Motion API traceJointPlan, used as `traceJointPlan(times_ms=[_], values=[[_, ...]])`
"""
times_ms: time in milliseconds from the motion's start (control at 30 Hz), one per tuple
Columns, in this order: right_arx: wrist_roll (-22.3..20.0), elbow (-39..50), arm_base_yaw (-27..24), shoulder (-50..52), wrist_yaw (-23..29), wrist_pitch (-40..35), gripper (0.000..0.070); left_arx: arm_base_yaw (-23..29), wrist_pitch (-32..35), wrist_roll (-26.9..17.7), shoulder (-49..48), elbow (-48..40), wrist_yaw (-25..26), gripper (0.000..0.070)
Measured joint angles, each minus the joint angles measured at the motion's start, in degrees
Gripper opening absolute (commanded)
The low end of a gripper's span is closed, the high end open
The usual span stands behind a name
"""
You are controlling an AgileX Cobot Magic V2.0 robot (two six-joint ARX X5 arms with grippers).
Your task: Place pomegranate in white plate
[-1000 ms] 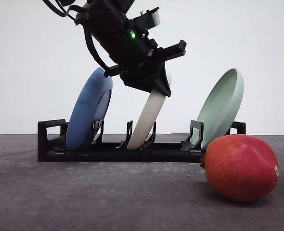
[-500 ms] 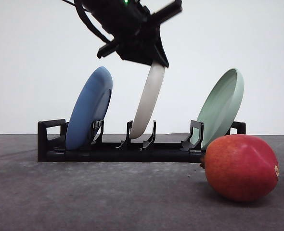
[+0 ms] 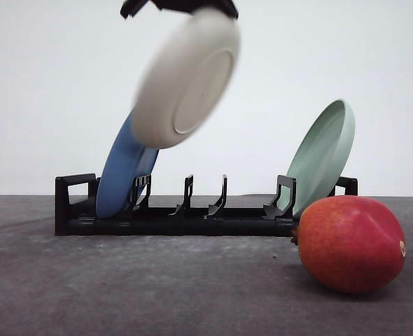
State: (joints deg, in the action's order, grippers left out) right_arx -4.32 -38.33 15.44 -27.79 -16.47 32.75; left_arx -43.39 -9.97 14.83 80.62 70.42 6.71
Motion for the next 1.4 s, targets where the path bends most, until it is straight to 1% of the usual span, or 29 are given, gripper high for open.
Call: traceJointPlan(times_ms=[133, 200, 400, 600, 667, 767, 900, 1000, 1133, 1233, 1300, 1400], values=[[0.0, 0.0, 0.0, 0.0, 0.0, 0.0, 0.0377, -3.0, -3.6, -0.2, -1.4, 0.0, 1.4, 0.0013], [0.0, 0.0, 0.0, 0.0, 0.0, 0.0, 0.0377, -4.8, -3.5, -0.5, -1.7, -0.3, 1.4, 0.0013], [0.0, 0.0, 0.0, 0.0, 0.0, 0.0, 0.0377, -10.5, 2.3, -0.8, -3.3, -6.1, 0.8, 0.0013], [0.0, 0.0, 0.0, 0.0, 0.0, 0.0, 0.0377, -15.7, 8.0, -0.8, -7.5, -15.6, -5.4, 0.0013], [0.0, 0.0, 0.0, 0.0, 0.0, 0.0, 0.0377, -17.3, 9.9, -0.9, -9.9, -19.3, -8.2, 0.0013], [0.0, 0.0, 0.0, 0.0, 0.0, 0.0, 0.0377, -18.7, 10.8, -1.3, -13.0, -23.6, -11.0, 0.0013], [0.0, 0.0, 0.0, 0.0, 0.0, 0.0, 0.0377, -19.5, 10.3, -3.0, -15.8, -29.1, -15.2, 0.0013], [0.0, 0.0, 0.0, 0.0, 0.0, 0.0, 0.0377, -20.1, 9.7, -5.8, -16.4, -32.0, -18.3, 0.0013], [0.0, 0.0, 0.0, 0.0, 0.0, 0.0, 0.0377, -21.4, 9.5, -12.2, -15.2, -33.3, -19.9, 0.0013], [0.0, 0.0, 0.0, 0.0, 0.0, 0.0, 0.0377, -22.7, 9.2, -17.6, -12.3, -33.3, -21.6, 0.0013], [0.0, 0.0, 0.0, 0.0, 0.0, 0.0, 0.0377, -23.2, 9.1, -20.7, -9.9, -33.3, -21.9, 0.0013], [0.0, 0.0, 0.0, 0.0, 0.0, 0.0, 0.0377, -24.1, 9.3, -23.2, -6.0, -33.3, -24.0, 0.0013]])
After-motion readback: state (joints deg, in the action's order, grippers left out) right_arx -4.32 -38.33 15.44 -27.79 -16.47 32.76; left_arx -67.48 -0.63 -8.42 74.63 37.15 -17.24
